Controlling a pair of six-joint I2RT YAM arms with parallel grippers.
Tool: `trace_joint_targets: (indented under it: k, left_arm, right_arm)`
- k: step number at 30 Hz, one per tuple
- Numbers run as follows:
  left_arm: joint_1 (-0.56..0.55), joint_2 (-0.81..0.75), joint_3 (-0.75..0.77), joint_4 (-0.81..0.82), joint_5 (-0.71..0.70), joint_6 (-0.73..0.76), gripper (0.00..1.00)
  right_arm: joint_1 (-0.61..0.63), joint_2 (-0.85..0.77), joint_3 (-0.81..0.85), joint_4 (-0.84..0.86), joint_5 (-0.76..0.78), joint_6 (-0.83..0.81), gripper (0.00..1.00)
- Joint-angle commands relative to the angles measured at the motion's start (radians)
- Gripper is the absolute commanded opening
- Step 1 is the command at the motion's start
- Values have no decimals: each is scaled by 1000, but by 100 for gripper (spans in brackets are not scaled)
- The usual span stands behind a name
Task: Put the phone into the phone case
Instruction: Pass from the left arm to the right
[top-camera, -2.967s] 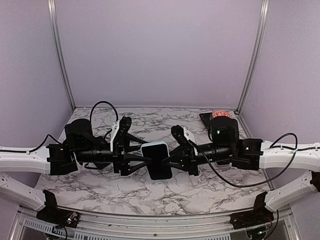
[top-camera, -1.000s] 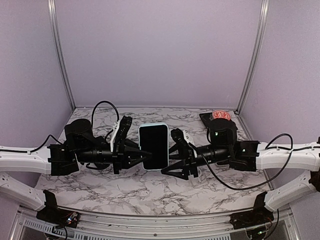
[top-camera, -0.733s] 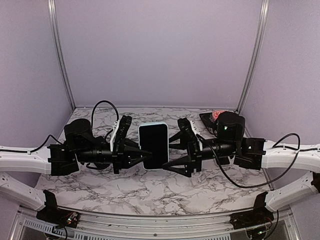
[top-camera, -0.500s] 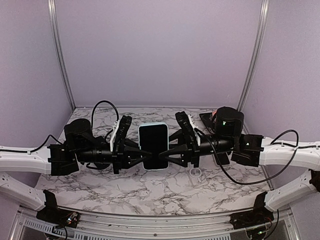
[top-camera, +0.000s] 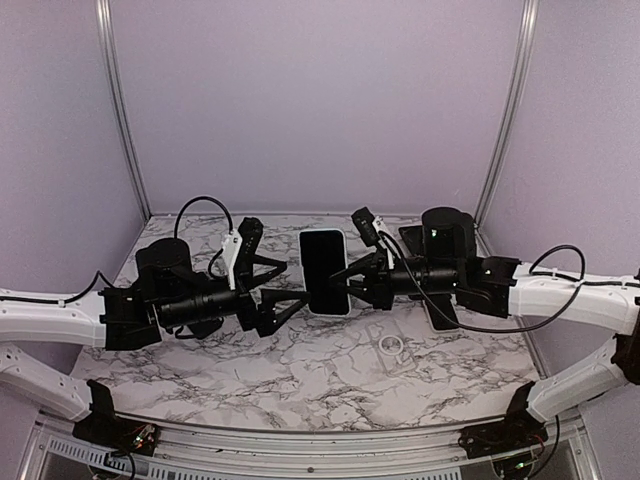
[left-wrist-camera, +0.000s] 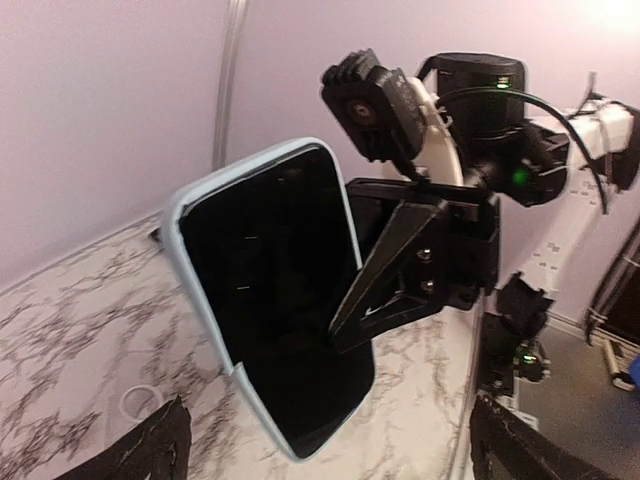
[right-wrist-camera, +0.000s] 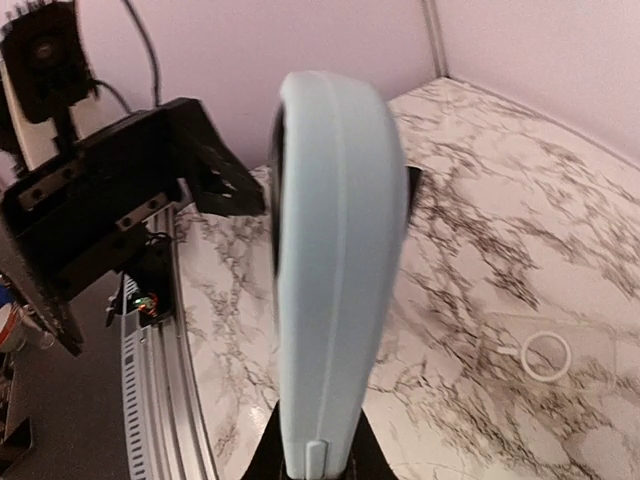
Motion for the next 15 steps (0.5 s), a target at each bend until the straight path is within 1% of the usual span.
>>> trace_joint_targets:
  k: [1,2,4,6,8,12,15]
  left_arm:
    - [24,91,106,-214,-430,-45,99]
    - [37,117,135,-287,-471,-66,99]
    - [54,164,185,-373,-513,-93,99]
    - [66,198,207,-415,-528,-116,99]
    - [77,212,209,-422,-517,-132,99]
    - [88,214,205,-422,-500,-148,99]
    - [91,215,202,-426,-496,-149,99]
  right_arm:
    - [-160,44,70,-188,119,137,0]
    - [-214,67,78,-227,93,153,0]
    - [-312,112,92,-286,13,151,0]
    - [-405,164,114,-339,-16,107,0]
    - [-478,226,138,-373,-52,72,0]
    - [-561,406,257,-457,-123,5,0]
    - [-584,512,350,-478,-111,-20,0]
